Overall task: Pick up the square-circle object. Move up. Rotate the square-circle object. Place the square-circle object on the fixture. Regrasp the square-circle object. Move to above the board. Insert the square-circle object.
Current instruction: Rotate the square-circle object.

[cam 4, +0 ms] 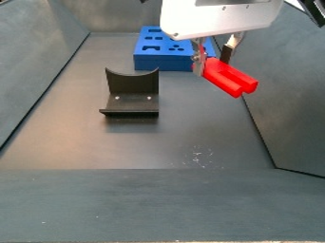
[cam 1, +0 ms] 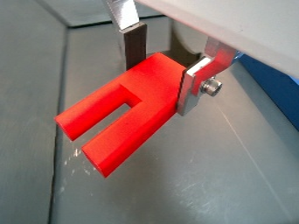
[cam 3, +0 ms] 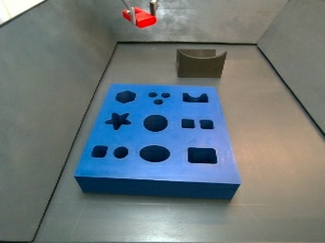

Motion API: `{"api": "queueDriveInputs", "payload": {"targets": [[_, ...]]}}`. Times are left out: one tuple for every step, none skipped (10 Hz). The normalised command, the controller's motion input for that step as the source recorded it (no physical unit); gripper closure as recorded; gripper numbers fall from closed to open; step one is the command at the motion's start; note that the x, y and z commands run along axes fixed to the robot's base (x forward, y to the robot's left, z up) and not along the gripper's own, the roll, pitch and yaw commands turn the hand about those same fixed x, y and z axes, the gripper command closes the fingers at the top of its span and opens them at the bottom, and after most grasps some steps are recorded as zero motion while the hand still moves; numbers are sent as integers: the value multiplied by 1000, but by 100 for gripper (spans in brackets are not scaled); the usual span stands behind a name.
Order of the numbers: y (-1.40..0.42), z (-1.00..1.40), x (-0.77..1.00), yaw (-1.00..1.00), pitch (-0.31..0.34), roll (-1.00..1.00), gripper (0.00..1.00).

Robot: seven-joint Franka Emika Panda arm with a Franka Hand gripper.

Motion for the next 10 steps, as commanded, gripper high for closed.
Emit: {"api": "queueDriveInputs", "payload": {"targets": [[24, -23, 10, -1000, -9, -7, 100], [24, -23, 10, -1000, -9, -8, 100], [24, -23, 10, -1000, -11, -10, 100], [24, -23, 10, -1000, -13, -11, 100], [24, -23, 9, -992, -17, -15, 100], [24, -23, 9, -653, -16, -15, 100], [24, -23, 9, -441, -16, -15, 100], [23, -23, 9, -335, -16, -15, 100], [0, -1000, 0, 0, 0, 0, 100], [1, -1000, 2, 31, -4, 1, 100]]}}
